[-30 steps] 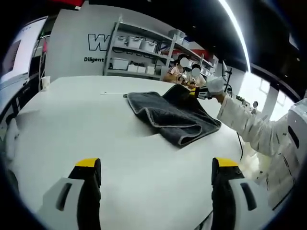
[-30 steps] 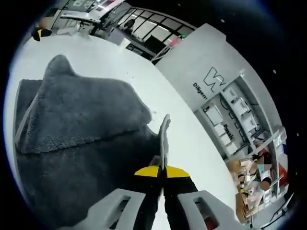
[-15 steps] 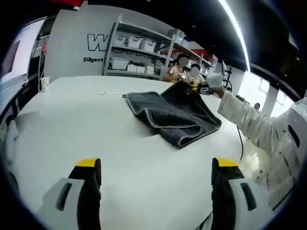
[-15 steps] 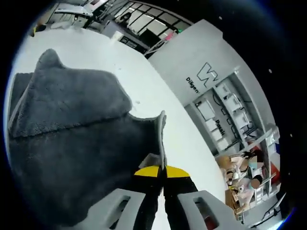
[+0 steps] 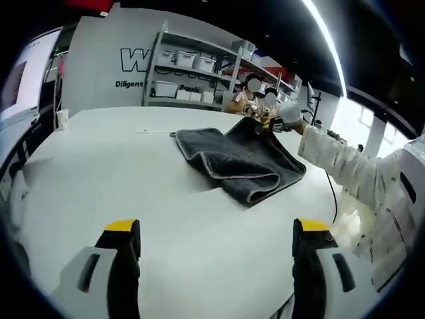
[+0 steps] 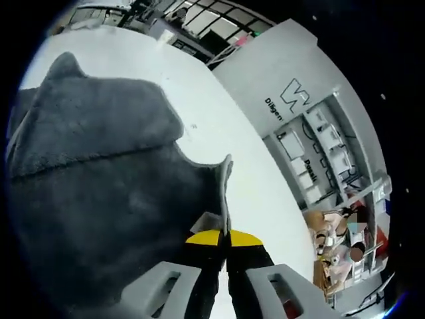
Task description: Open the folded towel by lifting each exposed corner and separating the folded layers until the towel lies flat within the target outline without major curled edges
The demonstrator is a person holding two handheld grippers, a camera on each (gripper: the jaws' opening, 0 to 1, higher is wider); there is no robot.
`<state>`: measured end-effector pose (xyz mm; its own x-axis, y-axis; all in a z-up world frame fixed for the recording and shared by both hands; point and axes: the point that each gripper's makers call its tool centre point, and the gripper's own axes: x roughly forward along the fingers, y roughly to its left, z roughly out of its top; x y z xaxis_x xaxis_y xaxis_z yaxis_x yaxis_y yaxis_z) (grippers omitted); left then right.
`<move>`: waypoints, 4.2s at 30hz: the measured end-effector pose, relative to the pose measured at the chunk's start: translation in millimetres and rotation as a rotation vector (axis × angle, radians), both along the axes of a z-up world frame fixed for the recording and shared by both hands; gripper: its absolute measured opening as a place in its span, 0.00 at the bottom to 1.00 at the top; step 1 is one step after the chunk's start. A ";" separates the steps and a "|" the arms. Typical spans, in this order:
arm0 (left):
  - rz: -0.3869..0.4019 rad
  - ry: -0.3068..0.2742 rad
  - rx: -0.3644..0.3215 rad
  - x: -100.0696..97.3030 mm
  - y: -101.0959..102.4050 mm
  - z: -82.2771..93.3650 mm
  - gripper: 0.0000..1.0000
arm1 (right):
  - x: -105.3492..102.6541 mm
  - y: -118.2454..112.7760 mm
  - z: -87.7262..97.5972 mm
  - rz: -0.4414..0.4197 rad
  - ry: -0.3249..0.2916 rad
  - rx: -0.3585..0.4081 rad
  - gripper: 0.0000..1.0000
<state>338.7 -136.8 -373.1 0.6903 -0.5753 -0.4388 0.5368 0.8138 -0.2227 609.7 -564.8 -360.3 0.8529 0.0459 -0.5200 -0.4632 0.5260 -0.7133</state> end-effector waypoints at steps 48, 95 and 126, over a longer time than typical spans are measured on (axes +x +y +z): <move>-0.015 -0.007 0.002 7.4 -10.8 8.3 0.95 | 14.1 -53.6 -52.1 -0.217 0.066 0.107 0.33; 0.033 0.003 0.023 9.0 1.4 6.9 0.94 | 40.3 -19.7 -60.3 -0.191 0.183 0.367 0.00; 0.027 0.002 0.029 9.5 -2.1 8.1 0.94 | 61.0 -58.9 -63.7 -0.274 0.201 0.517 0.02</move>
<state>348.2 -138.9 -365.0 0.7047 -0.5432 -0.4564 0.5138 0.8343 -0.1996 670.7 -623.7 -423.9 0.7572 0.1278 -0.6405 -0.3610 0.8992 -0.2473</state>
